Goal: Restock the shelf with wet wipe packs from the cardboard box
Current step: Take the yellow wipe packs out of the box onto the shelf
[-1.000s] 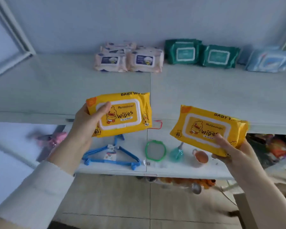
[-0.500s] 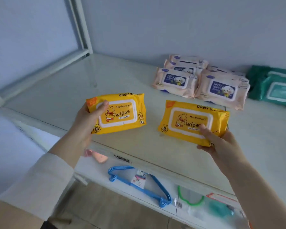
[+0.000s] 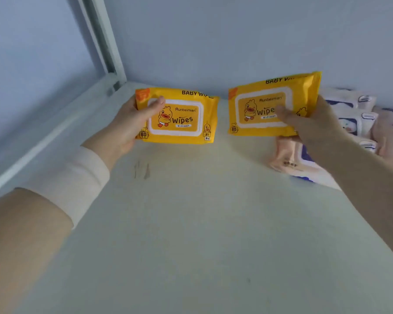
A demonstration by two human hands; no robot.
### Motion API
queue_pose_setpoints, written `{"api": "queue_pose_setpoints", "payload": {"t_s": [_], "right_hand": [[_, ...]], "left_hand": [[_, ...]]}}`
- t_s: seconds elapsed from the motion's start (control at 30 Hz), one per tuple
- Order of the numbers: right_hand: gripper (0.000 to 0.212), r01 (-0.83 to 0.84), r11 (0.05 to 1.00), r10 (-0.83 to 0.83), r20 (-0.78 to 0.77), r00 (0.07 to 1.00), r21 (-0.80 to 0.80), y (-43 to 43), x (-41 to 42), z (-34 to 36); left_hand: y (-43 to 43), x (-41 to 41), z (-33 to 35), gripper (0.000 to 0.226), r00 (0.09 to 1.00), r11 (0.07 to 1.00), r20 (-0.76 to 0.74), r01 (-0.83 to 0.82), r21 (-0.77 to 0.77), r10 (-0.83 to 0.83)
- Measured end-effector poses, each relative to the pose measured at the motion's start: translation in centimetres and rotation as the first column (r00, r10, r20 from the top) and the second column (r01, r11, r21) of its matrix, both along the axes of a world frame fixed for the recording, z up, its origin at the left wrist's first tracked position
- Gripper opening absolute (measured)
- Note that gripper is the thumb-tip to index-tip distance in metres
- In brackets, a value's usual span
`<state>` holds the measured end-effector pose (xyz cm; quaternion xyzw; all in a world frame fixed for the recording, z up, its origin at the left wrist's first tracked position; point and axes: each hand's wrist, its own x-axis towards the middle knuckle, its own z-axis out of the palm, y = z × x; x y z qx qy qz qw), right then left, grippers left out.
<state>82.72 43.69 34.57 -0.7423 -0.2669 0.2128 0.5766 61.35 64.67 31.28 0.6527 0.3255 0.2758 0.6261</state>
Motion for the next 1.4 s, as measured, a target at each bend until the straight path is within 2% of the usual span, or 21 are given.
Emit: {"api": "queue_pose_setpoints", "payload": {"t_s": [0.13,0.17,0.23,0.3,0.4,0.47,0.6,0.73,0.8,0.83,0.93,1.0,1.07,1.1,1.17,1.23,1.3,1.4], "right_hand": [[0.044,0.017,0.994,-0.01,0.067,0.998,-0.106,4.6,3.2,-0.8],[0.043,0.017,0.989,-0.002,0.103,0.995,-0.147,5.2,3.6,-1.2],[0.044,0.048,0.964,0.013,0.224,0.974,-0.262,6.1,4.0,-1.5],[0.048,0.142,0.923,-0.014,0.338,0.941,-0.357,6.8,4.4,-1.6],[0.071,0.325,0.826,-0.073,0.485,0.871,-0.46,8.0,4.6,-1.9],[0.084,0.41,0.774,-0.123,0.52,0.845,-0.483,8.8,4.4,-2.2],[0.095,0.46,0.763,-0.191,0.521,0.832,-0.454,9.9,4.3,-2.3],[0.109,0.464,0.707,-0.117,0.558,0.821,-0.534,10.4,3.9,-1.5],[0.109,0.43,0.738,-0.057,0.586,0.808,-0.521,10.2,3.4,-0.7],[0.105,0.41,0.756,-0.023,0.605,0.796,-0.511,9.7,3.1,-0.2],[0.088,0.37,0.762,0.115,0.673,0.73,-0.532,7.2,2.4,1.6],[0.077,0.37,0.715,0.246,0.71,0.66,-0.593,4.6,1.9,2.8],[0.066,0.381,0.655,0.362,0.713,0.6,-0.653,1.0,1.5,4.0],[0.061,0.379,0.616,0.404,0.691,0.6,-0.69,-1.2,1.1,4.5],[0.061,0.347,0.489,0.502,0.584,0.638,-0.8,-6.7,0.4,5.4],[0.062,0.293,0.332,0.559,0.438,0.705,-0.896,-13.1,-0.3,6.0],[0.064,0.244,0.252,0.532,0.345,0.773,-0.936,-20.3,-1.0,6.4],[0.063,0.219,0.262,0.428,0.316,0.847,-0.94,-32.0,-1.8,6.7]], "left_hand": [[6.5,5.1,-1.1,0.054,0.988,0.988,-0.011,0.154,0.014,-0.154],[7.4,6.2,-1.6,0.052,0.984,0.984,-0.001,0.178,0.001,-0.178],[8.9,7.8,-2.4,0.031,0.982,0.982,0.024,0.187,-0.005,-0.186],[10.0,8.7,-3.0,0.018,0.986,0.987,0.043,0.161,0.026,-0.162],[10.9,9.2,-3.3,0.021,0.992,0.985,0.039,0.112,0.134,-0.118],[11.3,9.5,-3.4,0.026,0.997,0.979,0.039,0.055,0.197,-0.064],[11.5,11.0,-3.4,0.048,0.998,0.957,-0.004,-0.056,0.284,0.06],[10.7,11.6,-2.8,0.079,0.98,0.905,-0.094,-0.125,0.408,0.177],[9.8,11.3,-1.8,0.09,0.947,0.826,-0.175,-0.135,0.547,0.271],[9.0,11.3,-1.2,0.089,0.929,0.769,-0.227,-0.086,0.634,0.291],[5.5,11.7,1.0,0.071,0.885,0.548,-0.387,0.195,0.813,0.258],[2.2,12.5,3.1,0.061,0.839,0.345,-0.492,0.403,0.848,0.23],[-2.1,13.5,5.6,0.054,0.736,0.137,-0.641,0.627,0.766,0.218],[-4.7,14.0,6.8,0.049,0.663,0.063,-0.719,0.724,0.686,0.211],[-10.6,15.0,8.6,0.043,0.461,-0.022,-0.873,0.886,0.463,0.16],[-17.3,15.9,10.0,0.048,0.246,-0.066,-0.958,0.969,0.238,0.146],[-24.5,16.8,10.9,0.045,0.156,-0.101,-0.979,0.985,0.143,0.13],[-36.0,18.0,11.4,0.046,0.125,-0.185,-0.989,0.977,0.108,0.082]]}}
